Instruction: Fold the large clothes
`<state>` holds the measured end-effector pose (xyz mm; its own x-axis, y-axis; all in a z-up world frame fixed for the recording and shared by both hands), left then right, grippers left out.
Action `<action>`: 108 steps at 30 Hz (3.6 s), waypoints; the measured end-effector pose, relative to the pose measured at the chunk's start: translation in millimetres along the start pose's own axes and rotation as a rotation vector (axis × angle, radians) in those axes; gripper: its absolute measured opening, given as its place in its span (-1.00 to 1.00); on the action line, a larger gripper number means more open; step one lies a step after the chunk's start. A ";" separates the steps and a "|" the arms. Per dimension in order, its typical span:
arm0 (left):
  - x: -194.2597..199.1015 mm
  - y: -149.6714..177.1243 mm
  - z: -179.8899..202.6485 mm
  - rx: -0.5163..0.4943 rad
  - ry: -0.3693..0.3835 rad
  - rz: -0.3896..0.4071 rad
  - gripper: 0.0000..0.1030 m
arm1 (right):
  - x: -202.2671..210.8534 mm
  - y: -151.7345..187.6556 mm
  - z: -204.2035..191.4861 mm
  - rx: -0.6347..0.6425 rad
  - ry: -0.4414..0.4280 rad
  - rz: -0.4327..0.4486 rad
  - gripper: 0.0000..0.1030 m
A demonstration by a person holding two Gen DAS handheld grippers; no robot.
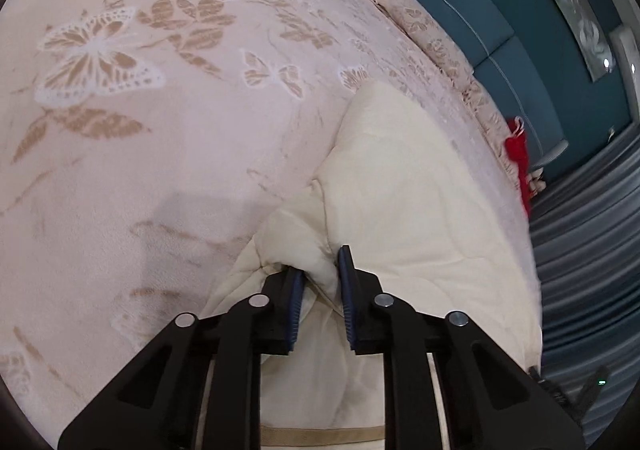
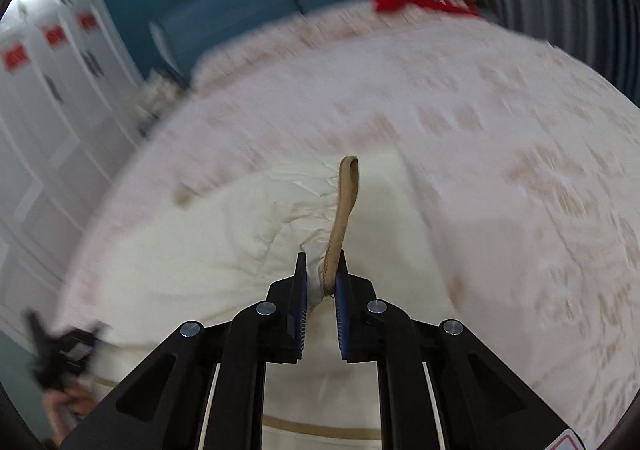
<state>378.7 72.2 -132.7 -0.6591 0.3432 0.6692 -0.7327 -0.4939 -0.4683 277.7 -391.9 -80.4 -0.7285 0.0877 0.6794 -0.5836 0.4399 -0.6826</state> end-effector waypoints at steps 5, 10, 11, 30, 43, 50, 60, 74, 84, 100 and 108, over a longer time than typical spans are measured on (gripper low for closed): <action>-5.0 4.4 7.0 -0.120 -0.049 0.008 -0.70 | -51.8 50.0 18.9 0.018 0.083 -0.104 -0.82; 9.9 6.7 19.5 -0.213 -0.089 0.015 -0.67 | -54.6 46.1 12.9 0.061 0.109 -0.131 -0.78; 21.3 6.8 20.5 -0.224 -0.081 0.010 -0.66 | -48.2 42.1 14.2 0.055 0.101 -0.134 -0.75; -23.0 58.6 125.5 -0.525 -0.071 -0.016 -0.59 | -28.1 54.9 -81.4 0.150 0.051 -0.082 -0.53; -39.0 82.2 114.0 -0.592 -0.094 0.028 -0.60 | -50.4 82.1 -81.7 0.238 0.110 -0.040 -0.55; -39.8 83.7 113.0 -0.597 -0.088 0.043 -0.60 | -51.1 86.5 -79.8 0.221 0.097 -0.023 -0.55; 10.1 7.8 113.1 -0.457 0.031 0.105 -0.43 | -29.7 61.2 -80.1 0.175 0.017 -0.052 -0.51; -106.7 -101.2 132.1 -0.452 -0.121 -0.016 -0.41 | -127.8 -41.9 -252.9 0.247 -0.252 -0.112 -0.88; -142.6 -88.0 98.1 -0.412 -0.169 -0.033 -0.48 | -216.8 -12.2 -308.4 0.417 -0.242 -0.261 -0.89; -150.1 -79.6 98.0 -0.448 -0.179 0.040 -0.47 | -241.7 -23.7 -268.3 0.323 -0.205 -0.242 -0.68; -155.6 -75.3 94.7 -0.465 -0.179 0.072 -0.47 | -251.6 -12.1 -256.2 0.303 -0.173 -0.202 -0.94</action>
<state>552.5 -19.6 -146.9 -0.7007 0.1587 0.6956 -0.7118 -0.0891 -0.6967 560.0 -190.2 -174.1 -0.6231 -0.1369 0.7701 -0.7816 0.1469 -0.6063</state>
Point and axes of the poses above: each gripper's, at about its wrist camera, not at the fingertips, and x roughly against the way its jaws point, z to its right, y to its underside, the point moved 3 cm from there along -x, roughly the way its jaws point, and after that the axes turned 5 degrees about z, right-handed, at the moved point
